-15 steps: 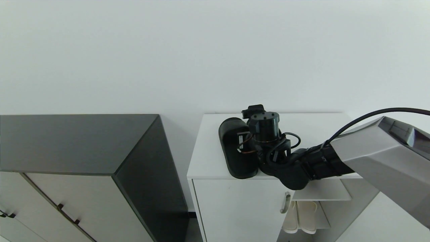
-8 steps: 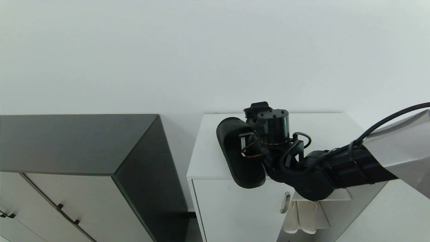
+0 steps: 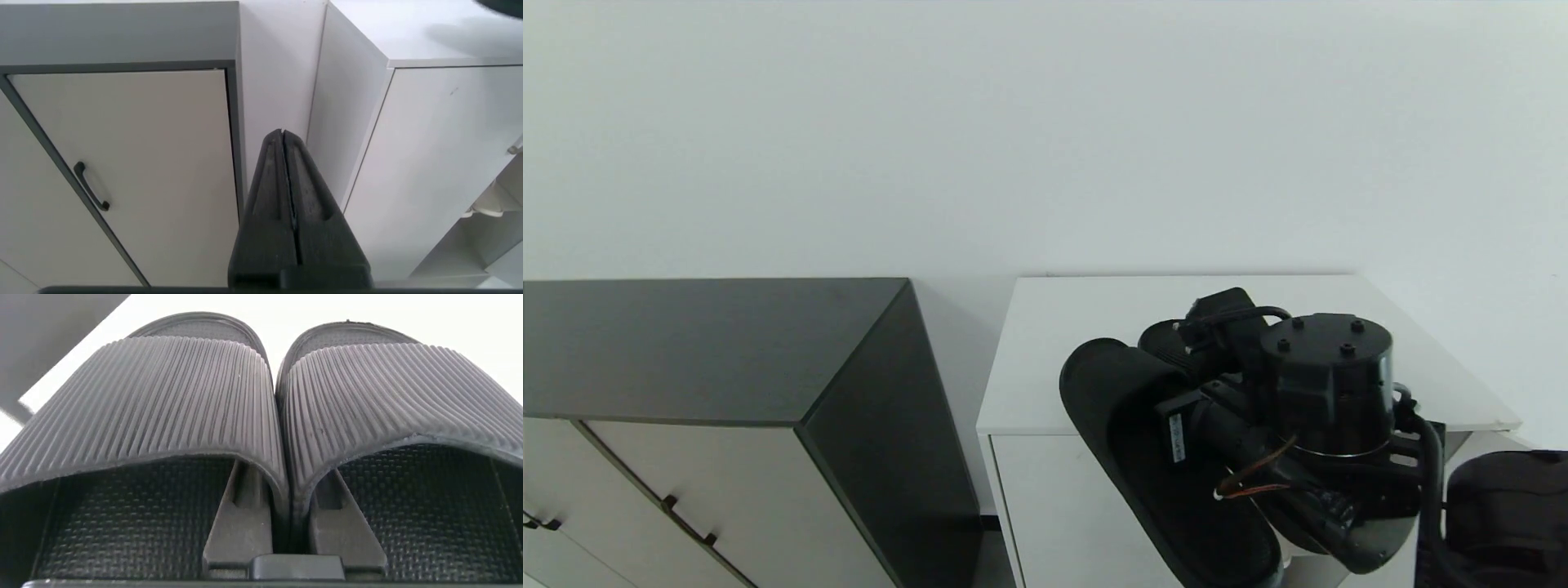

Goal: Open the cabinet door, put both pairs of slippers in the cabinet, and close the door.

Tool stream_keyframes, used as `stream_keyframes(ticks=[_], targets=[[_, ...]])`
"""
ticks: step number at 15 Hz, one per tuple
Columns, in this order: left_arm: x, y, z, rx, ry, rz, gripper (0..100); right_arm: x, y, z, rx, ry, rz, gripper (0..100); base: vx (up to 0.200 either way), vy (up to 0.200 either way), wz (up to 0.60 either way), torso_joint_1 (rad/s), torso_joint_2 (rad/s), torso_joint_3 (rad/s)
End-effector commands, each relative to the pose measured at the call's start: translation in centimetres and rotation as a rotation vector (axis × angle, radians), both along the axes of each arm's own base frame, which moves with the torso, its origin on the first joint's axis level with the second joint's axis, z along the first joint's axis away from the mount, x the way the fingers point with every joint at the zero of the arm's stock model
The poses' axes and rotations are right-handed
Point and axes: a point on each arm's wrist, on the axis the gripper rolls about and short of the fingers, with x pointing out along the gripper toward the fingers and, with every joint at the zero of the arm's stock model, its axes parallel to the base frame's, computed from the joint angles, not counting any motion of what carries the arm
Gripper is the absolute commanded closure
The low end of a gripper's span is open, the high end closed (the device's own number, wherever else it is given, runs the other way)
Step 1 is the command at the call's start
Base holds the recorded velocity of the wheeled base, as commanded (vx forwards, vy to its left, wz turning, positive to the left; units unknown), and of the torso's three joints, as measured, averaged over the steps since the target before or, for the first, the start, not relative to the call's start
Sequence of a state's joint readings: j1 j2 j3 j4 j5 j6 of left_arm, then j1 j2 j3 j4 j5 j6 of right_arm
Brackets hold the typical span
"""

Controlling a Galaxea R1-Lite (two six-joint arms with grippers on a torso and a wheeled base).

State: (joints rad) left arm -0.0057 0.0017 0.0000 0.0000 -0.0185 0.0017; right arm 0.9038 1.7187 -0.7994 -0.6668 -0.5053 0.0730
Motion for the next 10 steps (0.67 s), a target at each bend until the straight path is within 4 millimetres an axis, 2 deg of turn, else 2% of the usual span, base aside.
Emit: stream_keyframes(ticks=[1,10], targets=[[0.00,0.00,0.00,0.000,0.000,0.000,100,-1.17,-0.99,1.22,0.031,-0.023,0.012,100,0.000,0.000,0.00,0.000,0.00,0.000],[0.00,0.00,0.00,-0.008,0.000,0.001,100,-1.19,-1.01,0.60,0.014,-0.010,0.011,100,0.000,0.000,0.00,0.000,0.00,0.000]])
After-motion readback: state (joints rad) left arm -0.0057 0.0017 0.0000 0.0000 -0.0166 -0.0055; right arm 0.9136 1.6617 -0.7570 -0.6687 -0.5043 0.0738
